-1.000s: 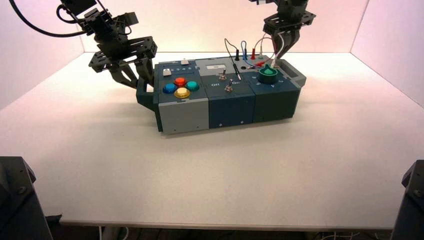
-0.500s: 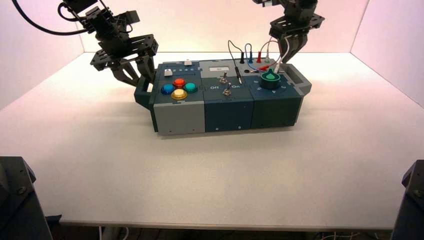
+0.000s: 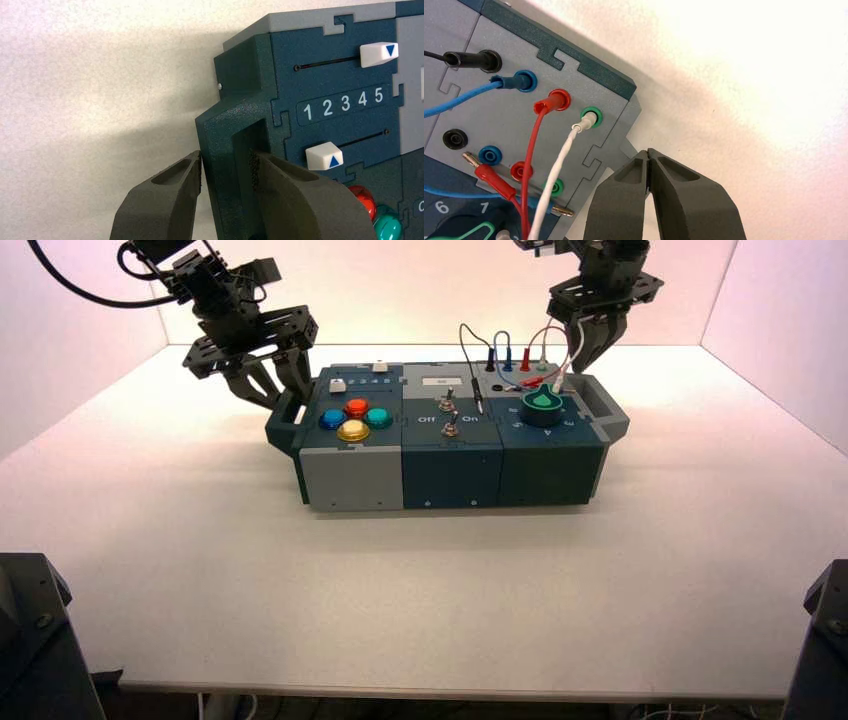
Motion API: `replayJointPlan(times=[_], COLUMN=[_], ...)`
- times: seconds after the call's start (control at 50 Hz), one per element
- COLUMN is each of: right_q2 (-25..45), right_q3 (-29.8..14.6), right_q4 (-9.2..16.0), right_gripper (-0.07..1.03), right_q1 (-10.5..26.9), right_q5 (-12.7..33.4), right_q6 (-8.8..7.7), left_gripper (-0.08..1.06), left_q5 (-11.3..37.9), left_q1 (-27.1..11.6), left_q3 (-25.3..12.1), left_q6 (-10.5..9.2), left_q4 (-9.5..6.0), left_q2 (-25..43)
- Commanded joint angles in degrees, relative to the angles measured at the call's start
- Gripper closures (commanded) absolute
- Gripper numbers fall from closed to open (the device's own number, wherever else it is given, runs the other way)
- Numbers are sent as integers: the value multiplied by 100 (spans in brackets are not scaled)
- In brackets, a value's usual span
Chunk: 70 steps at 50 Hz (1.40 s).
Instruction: Move the box closer.
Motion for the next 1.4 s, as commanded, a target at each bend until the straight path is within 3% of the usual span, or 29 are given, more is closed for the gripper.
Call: replayJointPlan(times=[0.02,0.76,1.14,1.22,1.26,1.4], right_q2=[26,-132,-448,-624,-703,-879], right_q3=[369,316,272,308,343,483], right_q4=[141,132,114,123,123,105], right_gripper=[99,99,97,83,76,64], right_q1=[105,105,70,53,26,-97], right_q5=[88,35,-193,-220,-237,-290], right_q6=[18,79,246,343,475,738], left_gripper=[45,45,45,45,45,45], left_q5=[0,176,237,246,246,290], left_q1=[-26,9,141,141,141,141], left_q3=[-123,-105,-123,-97,-97,-97], left_q6=[35,35,35,35,53,114], left_q4=[0,26,62,70,88,97], left_q2=[-88,-264,-316,-316,-316,-316])
